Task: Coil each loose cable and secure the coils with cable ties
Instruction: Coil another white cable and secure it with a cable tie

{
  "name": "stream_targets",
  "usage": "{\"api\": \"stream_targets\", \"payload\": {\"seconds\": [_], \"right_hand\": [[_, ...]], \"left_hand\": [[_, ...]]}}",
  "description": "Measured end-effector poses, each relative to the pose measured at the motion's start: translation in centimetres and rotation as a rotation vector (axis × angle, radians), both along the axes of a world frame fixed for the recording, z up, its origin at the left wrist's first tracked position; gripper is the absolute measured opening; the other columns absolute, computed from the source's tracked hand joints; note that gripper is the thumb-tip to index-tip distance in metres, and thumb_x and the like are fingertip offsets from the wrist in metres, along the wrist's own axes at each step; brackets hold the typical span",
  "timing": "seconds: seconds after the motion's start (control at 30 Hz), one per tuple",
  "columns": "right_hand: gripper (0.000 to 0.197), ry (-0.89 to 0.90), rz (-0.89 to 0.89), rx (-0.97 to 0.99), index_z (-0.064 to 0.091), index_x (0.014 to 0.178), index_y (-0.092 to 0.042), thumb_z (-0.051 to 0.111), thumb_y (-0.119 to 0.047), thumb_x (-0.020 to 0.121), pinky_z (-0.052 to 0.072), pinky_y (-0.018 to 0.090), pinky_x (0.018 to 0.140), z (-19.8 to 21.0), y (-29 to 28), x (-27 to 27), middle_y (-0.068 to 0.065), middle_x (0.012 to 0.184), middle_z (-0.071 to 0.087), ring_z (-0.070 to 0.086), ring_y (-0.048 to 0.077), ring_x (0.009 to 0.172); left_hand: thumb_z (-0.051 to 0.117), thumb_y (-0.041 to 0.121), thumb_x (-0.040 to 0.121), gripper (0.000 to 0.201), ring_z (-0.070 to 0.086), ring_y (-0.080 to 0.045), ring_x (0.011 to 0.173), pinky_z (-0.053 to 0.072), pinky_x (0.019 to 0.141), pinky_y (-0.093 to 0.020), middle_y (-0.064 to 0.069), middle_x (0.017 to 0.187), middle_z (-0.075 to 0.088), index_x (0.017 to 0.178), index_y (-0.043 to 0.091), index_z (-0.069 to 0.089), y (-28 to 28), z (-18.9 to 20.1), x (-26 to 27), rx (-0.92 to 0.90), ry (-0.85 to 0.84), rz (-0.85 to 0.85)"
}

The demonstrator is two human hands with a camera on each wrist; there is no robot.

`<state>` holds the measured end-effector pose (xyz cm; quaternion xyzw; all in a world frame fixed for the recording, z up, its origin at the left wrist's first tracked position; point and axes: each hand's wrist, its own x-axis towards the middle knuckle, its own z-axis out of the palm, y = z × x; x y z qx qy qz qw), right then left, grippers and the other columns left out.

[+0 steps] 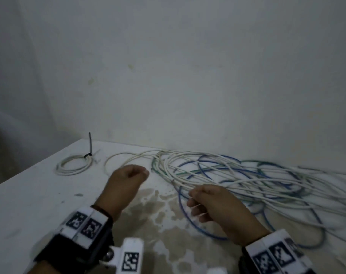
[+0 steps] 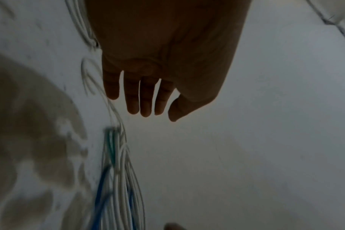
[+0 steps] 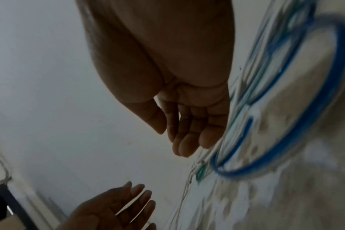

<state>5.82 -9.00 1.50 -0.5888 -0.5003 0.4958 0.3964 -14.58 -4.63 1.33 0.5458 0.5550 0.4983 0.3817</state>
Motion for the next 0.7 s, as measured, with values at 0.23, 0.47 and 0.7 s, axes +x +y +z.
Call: {"api": "stream_targets", "payload": {"seconds": [0.23, 0.47, 0.7], "right_hand": [[0.033, -0.760, -0.024, 0.107, 0.057, 0.065, -0.002, 0.051, -0.018, 0.093, 0.035, 0.021, 0.049, 0.9, -1.5, 9.2, 0.019, 0.070, 0.060, 0.051, 0.018, 0.060], [0.025, -1.052, -0.027, 0.065, 0.067, 0.102, 0.005, 0.049, -0.010, 0.092, 0.047, 0.029, 0.068, 0.2, 0.8, 12.2, 0.022, 0.102, 0.067, 0.062, 0.025, 0.081], [0.046, -1.134, 0.155, 0.032, 0.031, 0.146, -0.025, 0.035, -0.019, 0.101, 0.031, 0.029, 0.106, -0.8, 5.1, 11.3, 0.000, 0.152, 0.032, 0.036, 0.019, 0.135]], "left_hand": [[0.065, 0.016, 0.088, 0.005, 0.063, -0.026, 0.094, 0.047, 0.086, -0.037, -0.005, 0.088, 0.067, 0.084, 0.018, 0.066, -1.4, -4.5, 10.2, -0.151, -0.215, -0.142], [0.057, 0.007, 0.093, 0.012, 0.061, -0.023, 0.076, 0.050, 0.075, -0.035, -0.013, 0.082, 0.068, 0.090, 0.003, 0.067, -1.4, -6.2, 11.5, -0.137, -0.470, -0.030], [0.058, 0.006, 0.092, 0.012, 0.063, -0.019, 0.081, 0.051, 0.074, -0.029, -0.010, 0.091, 0.070, 0.101, 0.009, 0.065, -0.9, -7.1, 11.4, -0.147, -0.447, -0.082]]}}
